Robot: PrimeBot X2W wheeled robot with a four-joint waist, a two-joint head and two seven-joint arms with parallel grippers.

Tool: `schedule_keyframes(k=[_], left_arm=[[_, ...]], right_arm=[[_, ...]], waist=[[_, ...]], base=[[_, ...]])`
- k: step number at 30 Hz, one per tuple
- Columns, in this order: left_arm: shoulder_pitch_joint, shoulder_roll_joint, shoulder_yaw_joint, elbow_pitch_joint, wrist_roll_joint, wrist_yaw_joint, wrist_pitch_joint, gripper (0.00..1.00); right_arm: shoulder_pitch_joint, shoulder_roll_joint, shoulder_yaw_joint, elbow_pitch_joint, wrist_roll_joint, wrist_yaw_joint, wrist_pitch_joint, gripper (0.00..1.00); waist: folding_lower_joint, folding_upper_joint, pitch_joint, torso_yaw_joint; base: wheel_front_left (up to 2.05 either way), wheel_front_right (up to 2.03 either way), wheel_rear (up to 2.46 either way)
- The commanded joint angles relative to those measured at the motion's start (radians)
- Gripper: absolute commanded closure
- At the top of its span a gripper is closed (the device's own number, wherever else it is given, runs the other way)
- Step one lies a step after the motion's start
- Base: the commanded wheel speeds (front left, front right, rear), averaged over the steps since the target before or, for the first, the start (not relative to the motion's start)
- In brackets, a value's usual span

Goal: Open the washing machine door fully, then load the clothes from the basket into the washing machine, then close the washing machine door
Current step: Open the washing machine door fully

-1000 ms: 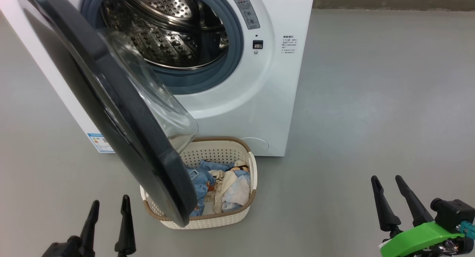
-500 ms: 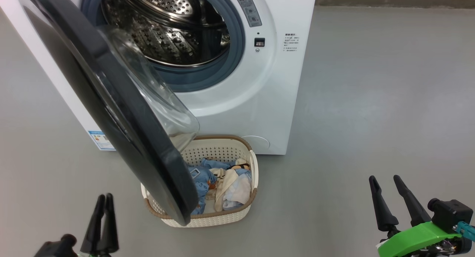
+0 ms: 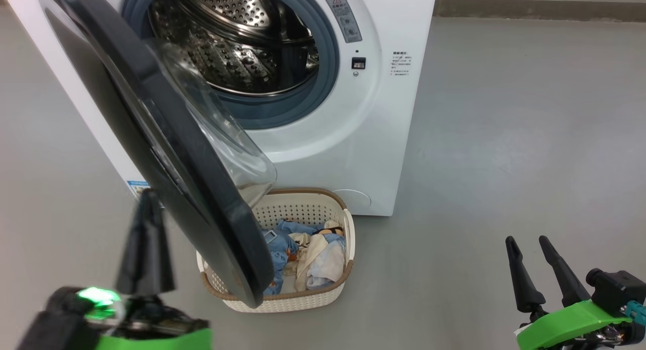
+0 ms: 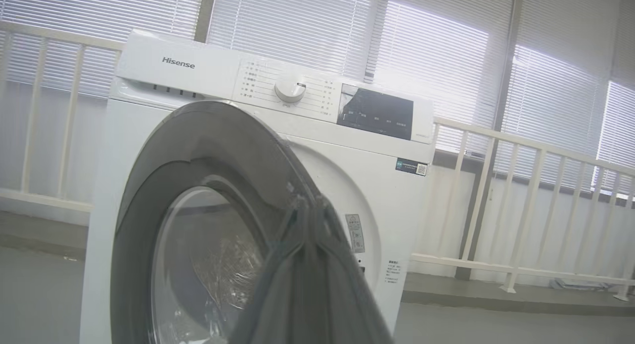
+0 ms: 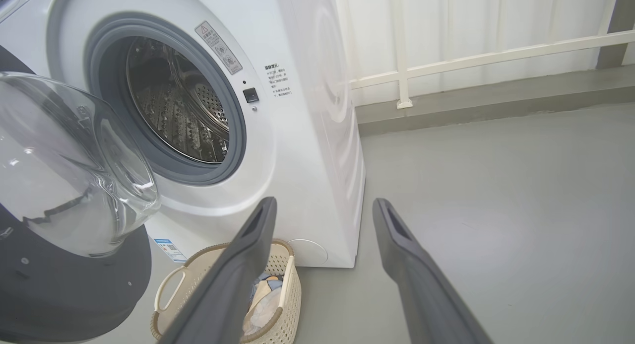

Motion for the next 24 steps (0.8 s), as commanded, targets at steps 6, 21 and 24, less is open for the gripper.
schedule_keyframes(k=[6,21,24], left_arm=[[-0.078,0.005,-0.189,-0.050,-0.019,0.009,0.001,1.00],[-0.182,0.005,-0.351,0.256,-0.161,0.053,-0.004,1.00],[-0.188,0.005,-0.352,0.295,-0.172,0.054,-0.004,1.00]], right_arm=[[0.001,-0.009,0.013,-0.033,-0.021,0.006,-0.012,0.00],[-0.025,-0.008,0.020,-0.034,-0.025,0.006,-0.012,0.00],[-0.027,-0.008,0.017,-0.035,-0.026,0.006,-0.012,0.00]], waist=[[0.0000,-0.0001,0.019,-0.005],[0.0000,-0.0001,0.050,-0.045],[0.0000,-0.0001,0.055,-0.043]], base=[[0.00,0.00,0.00],[0.00,0.00,0.00],[0.00,0.00,0.00]])
